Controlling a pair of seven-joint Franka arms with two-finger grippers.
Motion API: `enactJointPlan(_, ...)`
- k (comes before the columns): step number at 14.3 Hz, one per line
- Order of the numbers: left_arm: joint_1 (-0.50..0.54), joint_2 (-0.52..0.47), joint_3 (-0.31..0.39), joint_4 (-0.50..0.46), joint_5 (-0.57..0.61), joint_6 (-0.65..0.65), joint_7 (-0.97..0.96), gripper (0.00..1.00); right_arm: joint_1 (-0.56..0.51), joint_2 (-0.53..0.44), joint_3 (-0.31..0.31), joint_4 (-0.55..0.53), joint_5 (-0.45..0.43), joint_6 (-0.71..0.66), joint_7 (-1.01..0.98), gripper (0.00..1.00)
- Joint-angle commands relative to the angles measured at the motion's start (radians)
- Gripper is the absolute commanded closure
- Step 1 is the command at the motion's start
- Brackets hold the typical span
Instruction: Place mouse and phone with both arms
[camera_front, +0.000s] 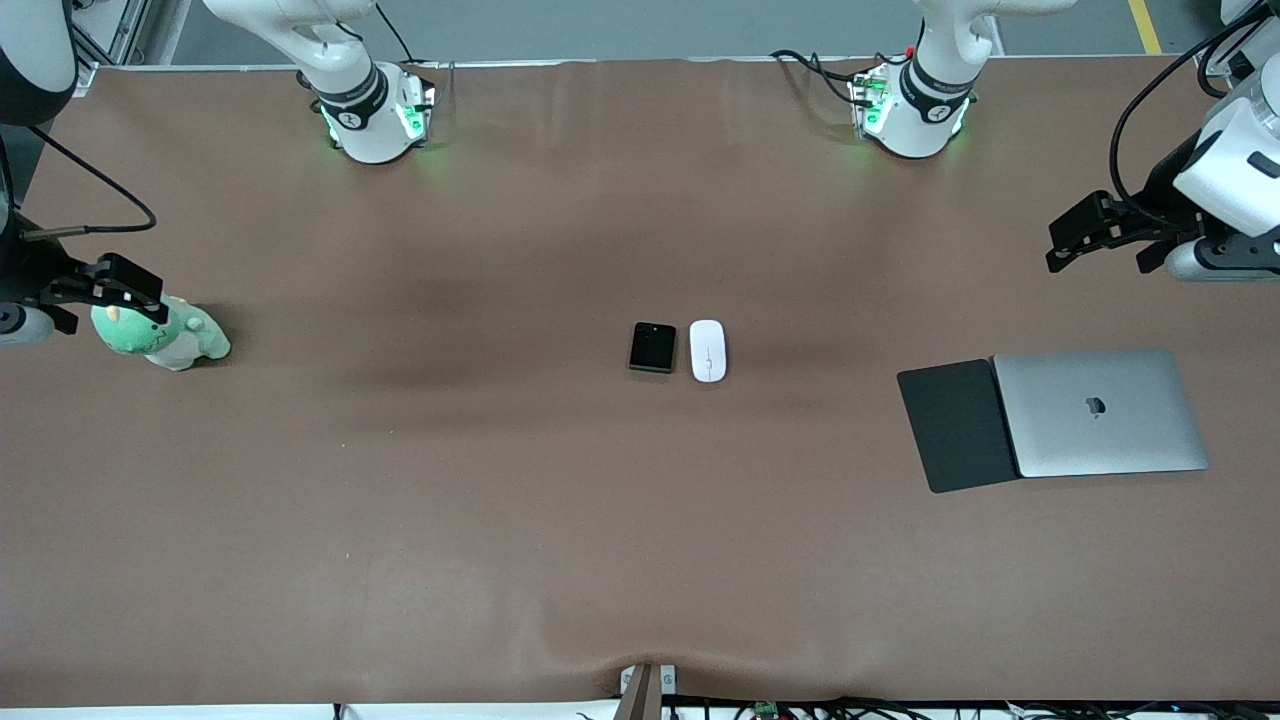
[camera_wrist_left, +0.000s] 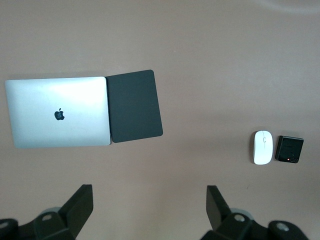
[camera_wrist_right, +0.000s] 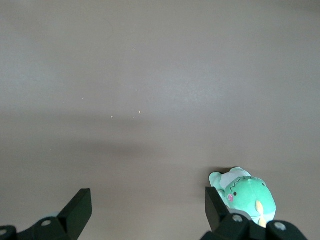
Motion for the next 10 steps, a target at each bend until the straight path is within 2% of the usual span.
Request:
enactJointPlan(1,0.002,-0.002,0.002,0.014,-0.006,-0.017,-0.009,0.00,0.002,-0.019,-0.002,-0.017,-0.011,0.000,0.018,0.00)
enactJointPlan(10,-0.015,0.016,-0.007,0.007,-0.006,-0.008,-0.020,0.00,0.002,-0.021,0.000,-0.014,-0.011,0.002,0.019,0.00)
